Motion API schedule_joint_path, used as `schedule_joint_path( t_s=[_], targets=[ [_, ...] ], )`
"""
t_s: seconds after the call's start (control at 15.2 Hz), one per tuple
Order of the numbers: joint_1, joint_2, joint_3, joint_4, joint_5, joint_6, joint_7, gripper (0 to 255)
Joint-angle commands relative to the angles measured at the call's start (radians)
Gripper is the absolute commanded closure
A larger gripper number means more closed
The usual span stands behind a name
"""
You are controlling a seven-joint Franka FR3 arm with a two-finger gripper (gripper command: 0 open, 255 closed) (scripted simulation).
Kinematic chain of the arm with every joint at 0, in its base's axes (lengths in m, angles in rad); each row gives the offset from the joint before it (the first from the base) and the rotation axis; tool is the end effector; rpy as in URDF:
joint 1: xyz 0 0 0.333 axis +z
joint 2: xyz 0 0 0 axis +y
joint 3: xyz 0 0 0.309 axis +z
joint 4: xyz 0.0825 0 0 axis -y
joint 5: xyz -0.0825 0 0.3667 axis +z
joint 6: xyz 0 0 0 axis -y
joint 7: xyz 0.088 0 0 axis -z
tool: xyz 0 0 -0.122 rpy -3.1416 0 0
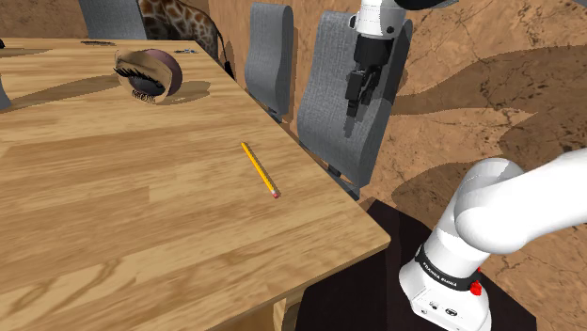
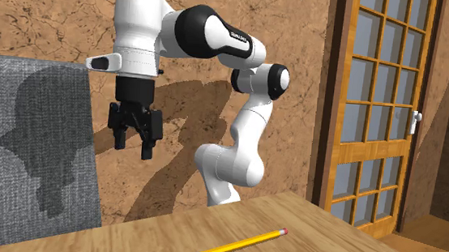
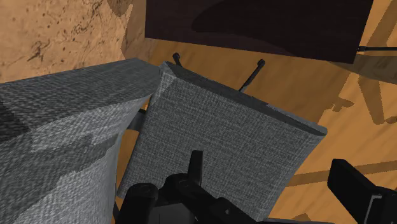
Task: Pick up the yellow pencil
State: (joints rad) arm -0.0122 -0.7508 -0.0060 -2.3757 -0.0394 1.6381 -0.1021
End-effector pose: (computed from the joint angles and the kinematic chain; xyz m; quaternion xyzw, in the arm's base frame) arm 0.3096 -0.0106 0.5570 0.9989 0.0439 0.0055 0.0180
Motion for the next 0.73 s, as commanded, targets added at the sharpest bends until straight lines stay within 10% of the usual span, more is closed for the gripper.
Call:
schedule_joint_path(
  t_s=[0.0, 0.66],
  targets=[
    [0.0, 0.0, 0.0, 0.0, 0.0, 0.0, 0.0, 0],
    [0.01, 0.206, 0.236, 0.175, 0.143, -0.015, 0.42, 0]
  ],
)
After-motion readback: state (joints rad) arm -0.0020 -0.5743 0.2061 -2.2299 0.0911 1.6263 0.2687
